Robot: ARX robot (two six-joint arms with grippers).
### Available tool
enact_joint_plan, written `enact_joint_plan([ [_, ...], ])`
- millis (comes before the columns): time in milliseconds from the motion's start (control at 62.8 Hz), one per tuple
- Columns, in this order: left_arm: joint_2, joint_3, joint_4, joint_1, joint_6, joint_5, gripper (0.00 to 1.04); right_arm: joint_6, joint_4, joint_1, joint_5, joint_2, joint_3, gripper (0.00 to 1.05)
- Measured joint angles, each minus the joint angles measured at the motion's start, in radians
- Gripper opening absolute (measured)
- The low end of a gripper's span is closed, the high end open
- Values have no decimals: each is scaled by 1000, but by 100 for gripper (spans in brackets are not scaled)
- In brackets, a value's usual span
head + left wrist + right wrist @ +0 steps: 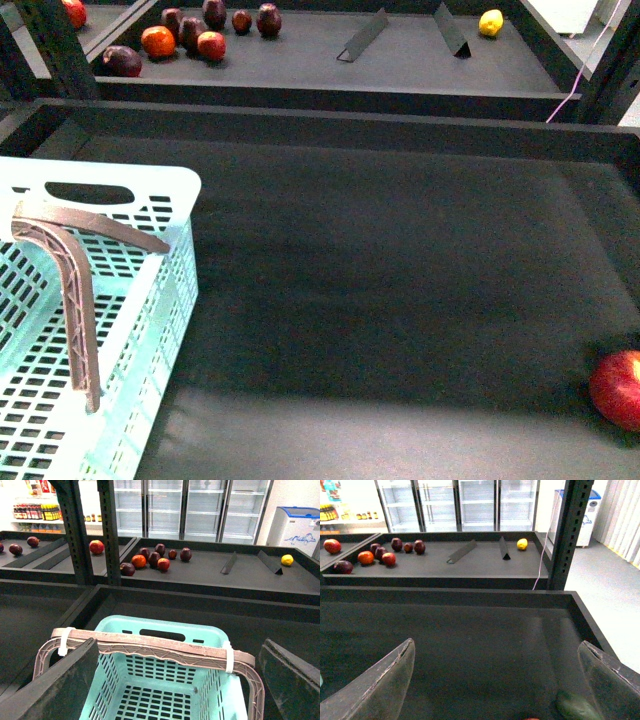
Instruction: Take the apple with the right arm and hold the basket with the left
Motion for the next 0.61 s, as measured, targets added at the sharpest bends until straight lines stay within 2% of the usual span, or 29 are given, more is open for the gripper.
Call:
enact_joint_plan([
  [446,0,0,0,0,0,0,98,0,0,0,0,0,0,96],
  [478,15,11,-35,-1,-36,-1,98,0,0,0,0,0,0,96],
  [558,159,117,-292,-2,-263,15,98,0,0,0,0,0,0,96],
  [605,207,138,-342,7,-391,37,98,0,0,0,0,0,0,96],
])
